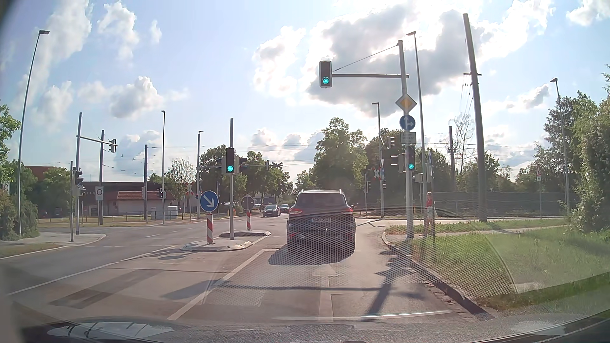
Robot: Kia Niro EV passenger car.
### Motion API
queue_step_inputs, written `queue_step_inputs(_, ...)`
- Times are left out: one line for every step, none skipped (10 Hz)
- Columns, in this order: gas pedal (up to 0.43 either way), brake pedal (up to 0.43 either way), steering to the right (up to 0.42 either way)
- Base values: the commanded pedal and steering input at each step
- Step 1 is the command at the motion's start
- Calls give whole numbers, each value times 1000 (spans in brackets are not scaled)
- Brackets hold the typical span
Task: Follow the waypoints while adhering to traffic rules and regulations
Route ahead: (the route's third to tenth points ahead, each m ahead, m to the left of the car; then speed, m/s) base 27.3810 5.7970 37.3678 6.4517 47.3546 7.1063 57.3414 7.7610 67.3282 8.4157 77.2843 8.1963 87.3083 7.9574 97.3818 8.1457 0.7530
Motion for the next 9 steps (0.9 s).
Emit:
queue_step_inputs(339, 12, 7)
queue_step_inputs(350, 18, 5)
queue_step_inputs(378, 12, 0)
queue_step_inputs(390, 12, -3)
queue_step_inputs(390, 12, -4)
queue_step_inputs(390, 12, -3)
queue_step_inputs(390, 12, -4)
queue_step_inputs(378, 12, -4)
queue_step_inputs(390, 18, -4)
